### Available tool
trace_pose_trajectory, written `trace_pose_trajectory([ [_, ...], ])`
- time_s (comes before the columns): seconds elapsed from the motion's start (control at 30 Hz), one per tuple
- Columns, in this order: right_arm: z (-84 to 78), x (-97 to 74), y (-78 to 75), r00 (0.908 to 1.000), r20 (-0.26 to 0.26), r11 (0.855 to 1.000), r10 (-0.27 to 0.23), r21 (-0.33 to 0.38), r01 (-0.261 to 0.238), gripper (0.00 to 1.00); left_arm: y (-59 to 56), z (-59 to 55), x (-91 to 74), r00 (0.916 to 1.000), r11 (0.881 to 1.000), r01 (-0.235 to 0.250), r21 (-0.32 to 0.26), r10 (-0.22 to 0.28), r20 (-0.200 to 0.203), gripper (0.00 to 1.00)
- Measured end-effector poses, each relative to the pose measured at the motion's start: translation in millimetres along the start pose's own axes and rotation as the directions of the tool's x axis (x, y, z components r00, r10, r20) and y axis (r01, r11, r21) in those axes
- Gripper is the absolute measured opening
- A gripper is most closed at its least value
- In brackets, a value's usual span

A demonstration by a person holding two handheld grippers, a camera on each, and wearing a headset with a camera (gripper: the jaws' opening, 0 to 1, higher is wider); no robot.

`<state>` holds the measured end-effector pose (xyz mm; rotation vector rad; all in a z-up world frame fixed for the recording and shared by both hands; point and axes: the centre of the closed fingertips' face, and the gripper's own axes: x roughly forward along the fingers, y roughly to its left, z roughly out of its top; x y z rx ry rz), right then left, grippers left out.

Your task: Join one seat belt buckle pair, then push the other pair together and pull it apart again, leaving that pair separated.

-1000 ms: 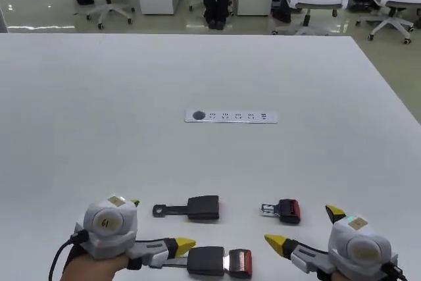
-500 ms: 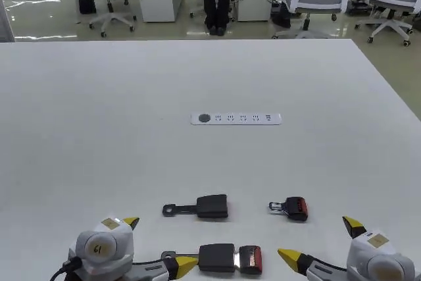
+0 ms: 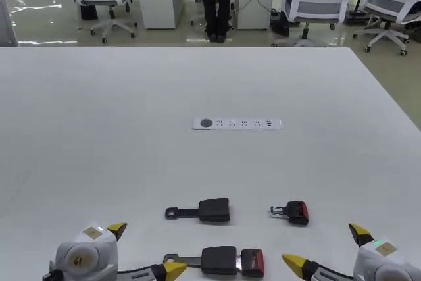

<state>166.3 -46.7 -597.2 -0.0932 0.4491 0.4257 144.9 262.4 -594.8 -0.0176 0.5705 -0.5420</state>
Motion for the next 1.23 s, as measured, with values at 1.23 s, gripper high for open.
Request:
trace_pose_trajectory([
  [1.23, -8.9, -5.0, 7.2, 0.9995, -0.03, 1.0, -0.009, -0.019, 0.009, 1.0, 8.2, 11.9, -2.4, 0.9997, 1.0, 0.002, 0.006, -0.002, 0.025, 1.0],
])
